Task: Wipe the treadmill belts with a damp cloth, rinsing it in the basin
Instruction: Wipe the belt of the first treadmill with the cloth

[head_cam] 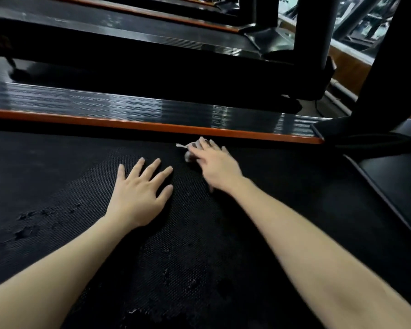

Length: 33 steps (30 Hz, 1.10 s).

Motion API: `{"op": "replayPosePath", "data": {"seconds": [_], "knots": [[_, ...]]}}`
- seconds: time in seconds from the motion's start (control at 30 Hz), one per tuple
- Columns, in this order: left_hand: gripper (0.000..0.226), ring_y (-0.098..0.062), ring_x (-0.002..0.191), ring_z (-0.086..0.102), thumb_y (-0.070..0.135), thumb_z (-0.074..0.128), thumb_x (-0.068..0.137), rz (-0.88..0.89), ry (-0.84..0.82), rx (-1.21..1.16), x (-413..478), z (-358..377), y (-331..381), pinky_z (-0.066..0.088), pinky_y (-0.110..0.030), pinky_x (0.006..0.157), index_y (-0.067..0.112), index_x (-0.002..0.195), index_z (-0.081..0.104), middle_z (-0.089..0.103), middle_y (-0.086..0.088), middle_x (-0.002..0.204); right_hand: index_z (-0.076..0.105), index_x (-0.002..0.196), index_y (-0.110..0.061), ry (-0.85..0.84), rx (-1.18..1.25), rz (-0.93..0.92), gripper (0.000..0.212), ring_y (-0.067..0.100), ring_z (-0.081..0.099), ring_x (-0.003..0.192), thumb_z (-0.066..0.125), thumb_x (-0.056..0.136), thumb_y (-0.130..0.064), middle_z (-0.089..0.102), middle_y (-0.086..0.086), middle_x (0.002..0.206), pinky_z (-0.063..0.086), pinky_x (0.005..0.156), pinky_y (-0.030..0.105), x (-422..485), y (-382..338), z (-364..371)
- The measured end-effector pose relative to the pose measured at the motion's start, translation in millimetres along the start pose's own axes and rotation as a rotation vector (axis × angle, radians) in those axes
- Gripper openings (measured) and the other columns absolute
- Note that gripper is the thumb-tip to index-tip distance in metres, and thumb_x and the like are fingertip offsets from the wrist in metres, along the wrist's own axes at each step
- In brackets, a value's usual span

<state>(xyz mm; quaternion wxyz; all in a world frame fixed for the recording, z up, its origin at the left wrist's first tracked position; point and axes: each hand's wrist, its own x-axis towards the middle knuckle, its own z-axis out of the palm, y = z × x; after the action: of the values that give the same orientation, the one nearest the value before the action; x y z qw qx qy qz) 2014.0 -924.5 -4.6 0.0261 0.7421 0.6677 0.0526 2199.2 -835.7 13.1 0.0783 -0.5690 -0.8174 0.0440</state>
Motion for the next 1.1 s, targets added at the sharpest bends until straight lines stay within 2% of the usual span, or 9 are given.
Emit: {"op": "replayPosePath", "data": {"seconds": [0.17,0.27,0.37,0.47,0.57,0.7,0.9,0.97,1.1], "knots": [[0.085,-0.024,0.147,0.003,0.066,-0.010,0.070,-0.001,0.006,-0.023,1,1,3,0.000,-0.056,0.115,0.043,0.147,0.019,0.013,0.007,0.159,0.029,0.147,-0.027,0.078,-0.037,0.507,0.058,0.032,0.009,0.145,0.045,0.094,-0.009,0.011,0.008,0.159,0.008,0.118,0.045,-18,100,-23],[0.079,-0.025,0.147,0.003,0.064,-0.005,0.075,-0.009,0.003,-0.017,3,2,5,0.001,-0.057,0.114,0.042,0.147,0.020,0.013,0.006,0.159,0.033,0.145,-0.021,0.094,-0.115,0.572,0.051,0.038,0.016,0.141,0.043,0.095,-0.014,0.015,0.017,0.156,0.013,0.116,0.049,-3,81,-15],[0.071,-0.025,0.147,0.002,0.060,0.005,0.081,-0.015,-0.004,-0.022,3,2,5,0.001,-0.057,0.115,0.042,0.148,0.019,0.012,0.007,0.159,0.040,0.140,-0.018,0.103,-0.108,0.477,0.043,0.040,0.021,0.139,0.037,0.097,-0.016,0.015,0.024,0.154,0.017,0.115,0.048,19,30,-3],[0.066,-0.025,0.147,0.003,0.059,0.007,0.085,-0.008,-0.001,-0.027,2,1,5,0.000,-0.057,0.115,0.041,0.148,0.019,0.012,0.007,0.159,0.030,0.145,-0.020,0.063,-0.098,0.353,0.046,0.039,0.013,0.142,0.033,0.100,-0.014,0.008,0.024,0.155,0.012,0.117,0.046,25,-4,2],[0.056,-0.025,0.147,0.002,0.057,0.014,0.095,0.007,0.002,-0.031,2,1,2,0.000,-0.056,0.116,0.041,0.148,0.019,0.011,0.007,0.159,0.024,0.148,-0.029,-0.036,-0.013,0.152,0.048,0.031,0.008,0.145,0.032,0.102,-0.018,0.008,0.012,0.158,0.010,0.117,0.040,13,9,-7],[0.053,-0.025,0.147,0.003,0.054,0.021,0.096,0.014,0.007,-0.034,1,1,1,0.000,-0.056,0.116,0.042,0.148,0.019,0.012,0.007,0.159,0.023,0.148,-0.031,-0.126,0.021,0.049,0.049,0.026,0.006,0.146,0.033,0.102,-0.016,0.008,0.005,0.159,0.010,0.116,0.041,-17,16,-21],[0.053,-0.028,0.146,0.005,0.051,0.024,0.097,0.014,0.025,-0.030,1,1,3,0.001,-0.059,0.114,0.040,0.148,0.020,0.013,0.004,0.159,0.042,0.141,-0.019,-0.084,0.052,-0.250,0.045,0.038,0.028,0.138,0.037,0.096,-0.018,0.033,0.014,0.150,0.026,0.109,0.052,-151,-12,-15],[0.053,-0.028,0.146,0.006,0.052,0.025,0.097,0.012,0.025,-0.029,0,-1,4,0.002,-0.059,0.114,0.039,0.148,0.021,0.014,0.004,0.159,0.044,0.140,-0.022,-0.101,0.056,-0.271,0.046,0.035,0.028,0.139,0.035,0.095,-0.023,0.034,0.011,0.149,0.025,0.108,0.050,-163,-12,-11],[0.054,-0.028,0.146,0.007,0.052,0.028,0.096,-0.010,0.006,-0.065,-21,-8,3,0.003,-0.056,0.115,0.038,0.148,0.022,0.016,0.001,0.159,0.032,0.144,-0.035,-0.096,0.067,-0.161,0.049,0.018,0.011,0.146,0.037,0.100,-0.014,0.017,-0.003,0.157,0.012,0.116,0.042,-148,-18,-13]]}}
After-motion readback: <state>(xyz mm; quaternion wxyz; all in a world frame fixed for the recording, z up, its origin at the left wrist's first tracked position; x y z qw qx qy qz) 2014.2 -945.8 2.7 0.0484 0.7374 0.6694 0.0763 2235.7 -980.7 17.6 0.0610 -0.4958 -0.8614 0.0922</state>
